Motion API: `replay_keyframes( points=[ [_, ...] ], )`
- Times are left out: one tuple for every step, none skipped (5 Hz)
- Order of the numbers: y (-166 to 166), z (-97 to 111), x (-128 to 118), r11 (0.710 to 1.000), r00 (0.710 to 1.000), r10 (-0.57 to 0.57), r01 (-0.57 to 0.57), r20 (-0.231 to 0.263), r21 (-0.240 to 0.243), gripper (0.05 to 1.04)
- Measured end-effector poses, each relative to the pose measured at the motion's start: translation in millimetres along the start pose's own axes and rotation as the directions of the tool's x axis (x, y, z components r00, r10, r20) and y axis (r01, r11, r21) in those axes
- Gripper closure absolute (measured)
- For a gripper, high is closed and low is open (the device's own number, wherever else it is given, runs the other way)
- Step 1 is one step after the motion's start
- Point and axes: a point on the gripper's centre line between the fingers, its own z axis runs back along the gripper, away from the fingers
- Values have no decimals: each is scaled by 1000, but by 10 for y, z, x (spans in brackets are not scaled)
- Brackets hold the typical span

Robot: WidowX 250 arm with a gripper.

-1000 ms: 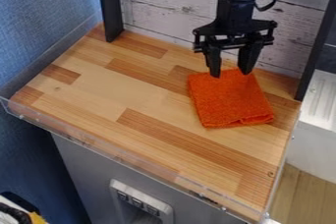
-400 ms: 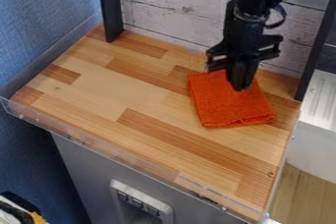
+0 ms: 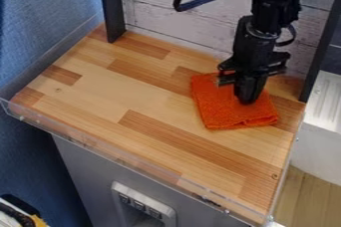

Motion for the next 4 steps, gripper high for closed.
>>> replay_keyframes(
  points=[
    [-49,-13,11,1000,1000,-10,10,-13,16,1024],
    [-87,-4,4,999,999,-22,23,-39,23,1025],
    [-110,-26,61,999,998,-30,31,-63,17,1024],
    [-100,-80,104,1000,995,-27,27,-95,7,1024]
  ],
)
